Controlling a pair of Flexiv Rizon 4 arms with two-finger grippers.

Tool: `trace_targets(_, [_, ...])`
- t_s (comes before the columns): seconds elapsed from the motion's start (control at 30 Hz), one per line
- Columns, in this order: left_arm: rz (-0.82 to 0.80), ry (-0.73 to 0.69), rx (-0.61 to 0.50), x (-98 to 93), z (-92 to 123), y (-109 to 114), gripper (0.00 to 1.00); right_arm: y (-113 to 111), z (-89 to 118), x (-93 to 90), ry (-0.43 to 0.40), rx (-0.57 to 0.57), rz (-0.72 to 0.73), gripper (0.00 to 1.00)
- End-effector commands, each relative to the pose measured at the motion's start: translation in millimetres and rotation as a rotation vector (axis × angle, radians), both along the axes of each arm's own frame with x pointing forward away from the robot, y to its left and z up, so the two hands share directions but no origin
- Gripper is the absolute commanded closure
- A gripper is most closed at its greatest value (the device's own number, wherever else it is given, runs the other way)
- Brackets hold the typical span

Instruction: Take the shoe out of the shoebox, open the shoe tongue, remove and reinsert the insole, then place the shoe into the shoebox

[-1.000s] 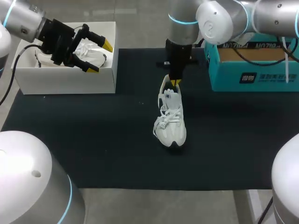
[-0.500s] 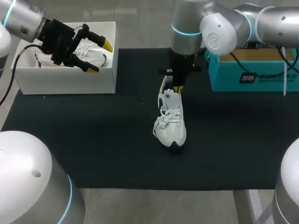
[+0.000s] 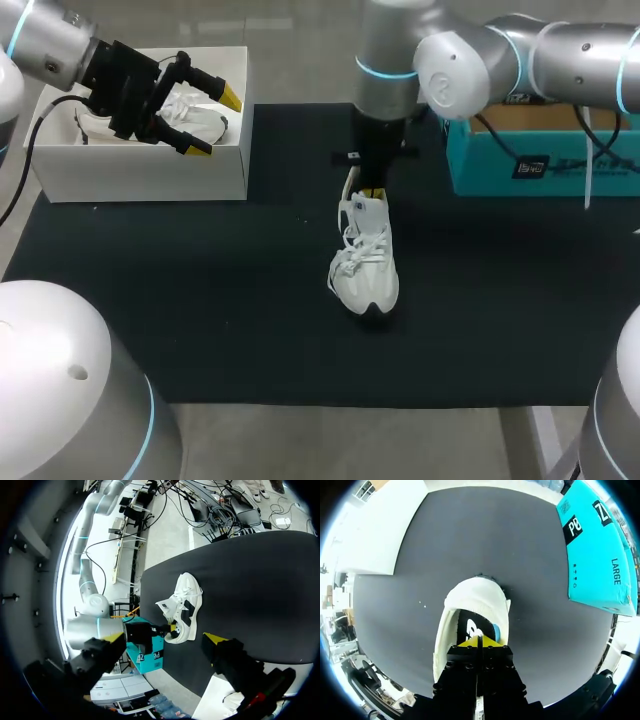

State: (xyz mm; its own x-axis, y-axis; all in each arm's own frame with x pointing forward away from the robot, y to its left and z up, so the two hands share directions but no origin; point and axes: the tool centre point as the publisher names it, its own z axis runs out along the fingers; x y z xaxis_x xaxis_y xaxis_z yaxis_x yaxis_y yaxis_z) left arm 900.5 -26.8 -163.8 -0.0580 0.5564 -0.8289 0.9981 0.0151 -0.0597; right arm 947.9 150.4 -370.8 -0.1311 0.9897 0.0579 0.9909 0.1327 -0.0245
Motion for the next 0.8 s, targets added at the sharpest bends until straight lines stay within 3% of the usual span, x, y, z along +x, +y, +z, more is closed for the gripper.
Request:
trace_targets(0.03, [-0.001, 0.0, 0.002, 0.3, 0.1, 0.1, 0.0, 6.0, -19.7, 7.9, 0.033, -0.001, 0.002, 1.0])
trace_targets(0.23, [-0.001, 0.0, 0.002, 0.3, 0.1, 0.1, 0.0, 11.7, -35.5, 7.1, 0.069, 0.008, 0.013, 1.0])
trace_targets(0.53, [-0.001, 0.0, 0.002, 0.3, 0.1, 0.1, 0.0, 14.3, 5.5, -2.7, 0.033, -0.033, 0.029, 1.0])
trace_targets(0.8, [-0.001, 0.0, 0.002, 0.3, 0.1, 0.1, 0.0, 6.2, 13.1, -6.8, 0.026, -0.062, 0.013, 1.0])
